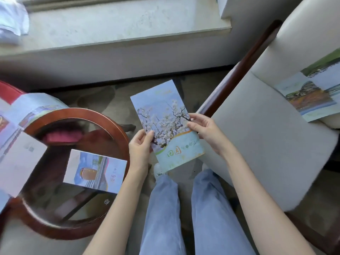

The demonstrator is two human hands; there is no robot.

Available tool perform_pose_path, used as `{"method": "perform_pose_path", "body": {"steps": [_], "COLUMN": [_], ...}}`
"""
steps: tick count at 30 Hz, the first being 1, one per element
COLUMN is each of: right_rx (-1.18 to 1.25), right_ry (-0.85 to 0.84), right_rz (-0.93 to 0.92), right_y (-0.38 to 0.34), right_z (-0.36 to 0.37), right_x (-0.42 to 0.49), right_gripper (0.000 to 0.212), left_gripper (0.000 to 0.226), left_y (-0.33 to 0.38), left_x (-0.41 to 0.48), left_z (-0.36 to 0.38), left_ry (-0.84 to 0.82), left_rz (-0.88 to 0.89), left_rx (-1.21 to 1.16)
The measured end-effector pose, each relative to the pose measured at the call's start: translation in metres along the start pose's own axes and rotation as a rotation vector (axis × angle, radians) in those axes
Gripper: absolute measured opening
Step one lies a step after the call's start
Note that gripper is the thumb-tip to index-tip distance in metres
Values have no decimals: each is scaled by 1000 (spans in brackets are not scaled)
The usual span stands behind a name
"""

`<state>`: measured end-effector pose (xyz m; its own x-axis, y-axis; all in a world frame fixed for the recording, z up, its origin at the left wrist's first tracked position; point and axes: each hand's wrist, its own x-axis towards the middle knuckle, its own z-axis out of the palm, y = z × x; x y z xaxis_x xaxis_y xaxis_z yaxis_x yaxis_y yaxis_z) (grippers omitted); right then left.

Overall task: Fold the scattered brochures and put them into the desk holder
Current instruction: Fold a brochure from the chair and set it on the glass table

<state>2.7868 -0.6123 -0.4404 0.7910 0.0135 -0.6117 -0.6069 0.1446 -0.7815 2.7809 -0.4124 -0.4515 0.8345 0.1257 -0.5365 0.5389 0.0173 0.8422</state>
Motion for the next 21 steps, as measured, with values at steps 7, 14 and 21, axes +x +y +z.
{"method": "perform_pose_path", "body": {"steps": [7,14,21], "right_rx": [-453,-851,-1158], "right_ry": [-154,-136,-221], "right_rz": [133,53,-59], "right_y": [35,97,133], "right_z": [90,189,252], "right_x": [21,37,42], "right_gripper": [25,29,34], "left_gripper": [22,26,24], "left_y": [-28,-81,-121], "left_x": [-2,-8,-13], "left_z": [-95,-195,-255], "left_ry": [315,500,560], "left_rz": [-47,-140,-368], "left_rx": [-95,297,321]}}
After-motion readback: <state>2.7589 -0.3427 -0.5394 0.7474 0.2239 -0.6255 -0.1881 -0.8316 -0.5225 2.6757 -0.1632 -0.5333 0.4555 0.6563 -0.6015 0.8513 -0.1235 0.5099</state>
